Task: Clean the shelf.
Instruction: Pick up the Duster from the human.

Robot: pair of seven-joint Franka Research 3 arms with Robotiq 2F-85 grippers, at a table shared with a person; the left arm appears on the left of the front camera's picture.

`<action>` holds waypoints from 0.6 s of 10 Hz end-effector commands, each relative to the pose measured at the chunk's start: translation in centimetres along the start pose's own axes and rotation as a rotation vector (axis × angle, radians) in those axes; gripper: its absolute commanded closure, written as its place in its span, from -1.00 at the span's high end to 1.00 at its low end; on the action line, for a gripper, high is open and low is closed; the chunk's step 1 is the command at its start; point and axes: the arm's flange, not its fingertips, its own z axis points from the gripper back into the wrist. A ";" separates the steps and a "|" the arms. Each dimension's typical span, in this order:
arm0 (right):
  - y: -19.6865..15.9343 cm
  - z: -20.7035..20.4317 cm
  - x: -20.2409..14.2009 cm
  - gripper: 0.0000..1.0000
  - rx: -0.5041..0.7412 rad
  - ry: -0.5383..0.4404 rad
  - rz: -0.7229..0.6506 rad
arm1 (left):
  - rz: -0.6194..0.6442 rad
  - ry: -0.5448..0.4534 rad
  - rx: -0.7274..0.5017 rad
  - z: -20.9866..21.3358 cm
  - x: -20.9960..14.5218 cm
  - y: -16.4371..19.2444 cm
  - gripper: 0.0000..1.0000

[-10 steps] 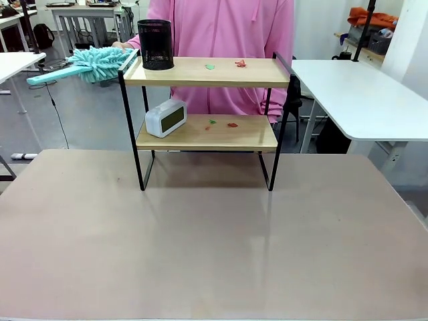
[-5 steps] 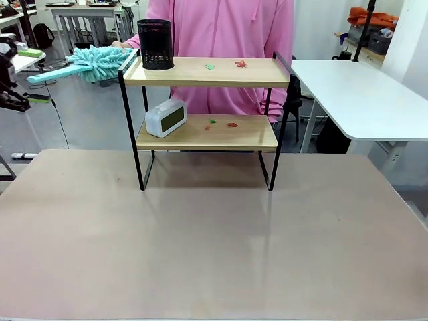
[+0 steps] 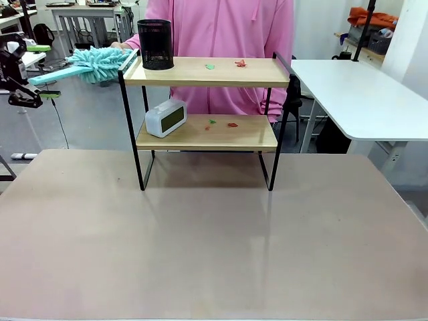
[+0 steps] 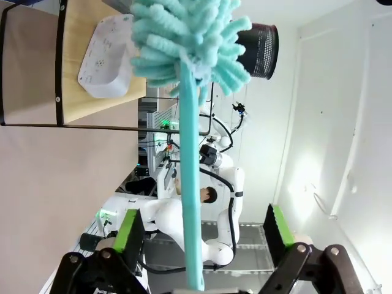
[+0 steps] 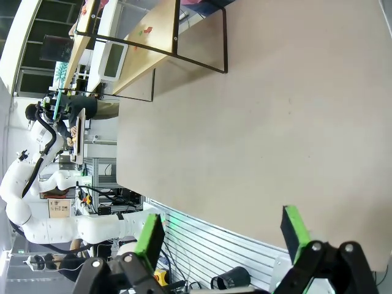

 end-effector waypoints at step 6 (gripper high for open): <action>0.0 0.2 0.1 1.00 0.024 -0.010 0.025 | -0.031 -0.114 -0.034 -0.4 0.6 0.0 -0.16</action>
